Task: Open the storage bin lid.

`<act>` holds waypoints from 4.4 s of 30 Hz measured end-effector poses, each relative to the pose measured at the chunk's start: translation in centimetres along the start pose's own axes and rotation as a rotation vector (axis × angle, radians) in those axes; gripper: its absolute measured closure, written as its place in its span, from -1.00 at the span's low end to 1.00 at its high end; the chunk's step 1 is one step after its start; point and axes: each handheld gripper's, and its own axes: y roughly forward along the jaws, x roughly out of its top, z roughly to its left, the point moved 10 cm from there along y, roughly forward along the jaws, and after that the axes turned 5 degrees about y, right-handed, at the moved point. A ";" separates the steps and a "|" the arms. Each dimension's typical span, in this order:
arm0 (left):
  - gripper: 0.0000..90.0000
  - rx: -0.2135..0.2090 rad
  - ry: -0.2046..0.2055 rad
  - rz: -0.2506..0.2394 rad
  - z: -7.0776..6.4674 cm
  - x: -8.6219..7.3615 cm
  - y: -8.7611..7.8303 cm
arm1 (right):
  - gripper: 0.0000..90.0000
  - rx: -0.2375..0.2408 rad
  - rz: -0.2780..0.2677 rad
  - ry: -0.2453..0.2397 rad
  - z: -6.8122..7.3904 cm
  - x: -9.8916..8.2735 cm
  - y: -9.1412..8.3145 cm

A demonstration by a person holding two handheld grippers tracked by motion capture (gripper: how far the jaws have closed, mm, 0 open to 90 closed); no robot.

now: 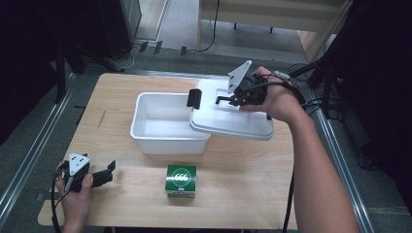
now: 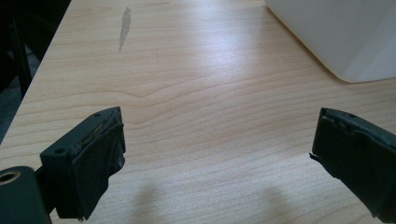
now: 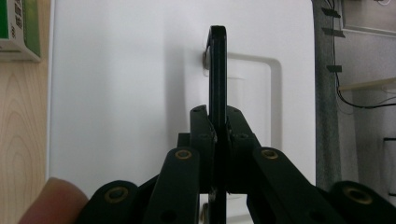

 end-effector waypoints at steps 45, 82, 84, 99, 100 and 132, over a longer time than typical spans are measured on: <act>-0.93 0.007 0.005 -0.001 0.0 0.0 0.0 | 0.88 -0.001 0.075 0.136 1.4 -11.6 2.9; -0.93 0.009 0.017 0.002 -0.1 -0.1 0.0 | 0.88 0.012 0.098 0.253 4.5 -18.0 9.3; -0.93 0.008 0.017 0.002 -0.1 -0.1 -0.1 | 0.87 0.012 0.094 0.251 4.5 -18.0 9.3; -0.93 0.008 0.018 0.000 -0.2 -0.1 -0.1 | -0.33 0.070 0.061 0.373 7.1 -15.3 6.8; -0.93 0.007 0.018 -0.002 -0.2 -0.1 -0.1 | -0.46 0.078 0.061 0.379 7.3 -15.0 6.6; -0.96 -0.019 -0.017 -0.042 0.1 0.2 -0.4 | -1.00 0.106 0.023 0.240 15.0 -3.0 8.8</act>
